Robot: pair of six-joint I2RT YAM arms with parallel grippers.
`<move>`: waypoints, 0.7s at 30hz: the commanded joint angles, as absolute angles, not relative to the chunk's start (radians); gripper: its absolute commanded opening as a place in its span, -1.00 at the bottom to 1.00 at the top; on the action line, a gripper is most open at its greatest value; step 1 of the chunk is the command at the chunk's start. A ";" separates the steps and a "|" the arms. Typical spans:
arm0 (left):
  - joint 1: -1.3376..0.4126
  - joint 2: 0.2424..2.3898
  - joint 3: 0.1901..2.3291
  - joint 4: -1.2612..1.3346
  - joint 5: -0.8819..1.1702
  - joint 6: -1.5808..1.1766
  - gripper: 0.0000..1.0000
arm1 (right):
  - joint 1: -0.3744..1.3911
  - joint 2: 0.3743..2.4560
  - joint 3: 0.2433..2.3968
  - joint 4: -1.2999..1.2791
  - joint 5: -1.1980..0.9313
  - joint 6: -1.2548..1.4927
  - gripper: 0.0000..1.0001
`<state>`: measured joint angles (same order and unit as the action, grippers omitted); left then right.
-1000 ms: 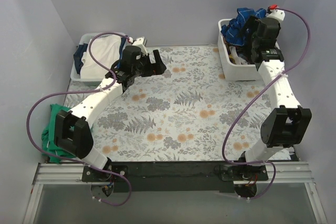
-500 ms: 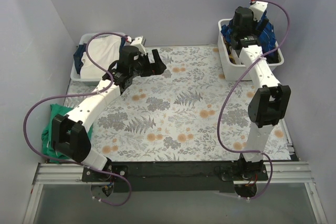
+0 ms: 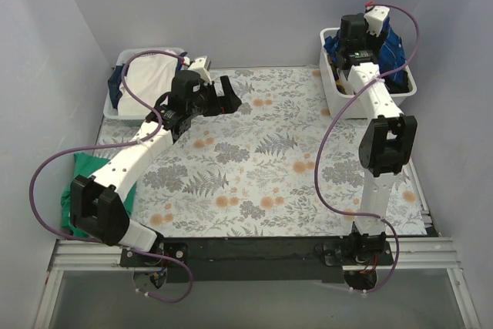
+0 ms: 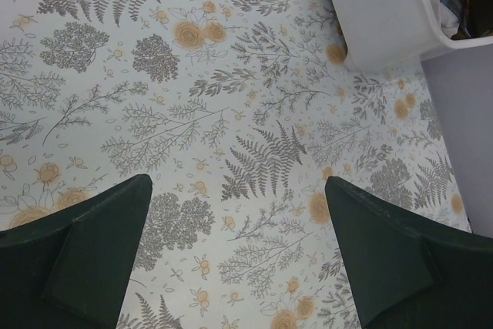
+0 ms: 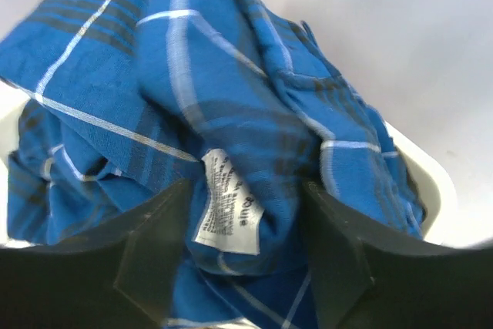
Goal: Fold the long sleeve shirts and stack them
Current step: Grab the shirt from the pile
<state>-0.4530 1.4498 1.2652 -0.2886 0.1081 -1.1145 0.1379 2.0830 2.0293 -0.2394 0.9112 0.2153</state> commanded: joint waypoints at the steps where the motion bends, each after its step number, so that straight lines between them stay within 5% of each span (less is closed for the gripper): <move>1: -0.451 1.388 1.253 -0.308 0.092 -1.106 0.96 | 0.098 2.103 2.068 -0.330 0.948 0.262 0.08; 4: -0.451 1.382 1.249 -0.311 0.086 -1.103 0.96 | 0.075 2.117 2.094 -0.397 0.907 0.302 -0.07; 6: -0.451 1.378 1.247 -0.313 0.084 -1.101 0.96 | 0.064 2.131 2.130 -0.446 0.885 0.348 -0.46; 7: -0.451 1.376 1.247 -0.314 0.081 -1.100 0.96 | 0.055 2.135 2.141 -0.481 0.871 0.363 -0.92; 21: -0.451 1.365 1.255 -0.313 0.055 -1.091 0.96 | 0.213 1.889 2.160 -0.417 0.707 0.333 -0.97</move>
<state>-0.4530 1.4181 1.2495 -0.2958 0.0780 -1.1076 0.1051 2.0537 2.1315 -0.4774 0.7544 0.3614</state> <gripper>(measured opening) 0.982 0.046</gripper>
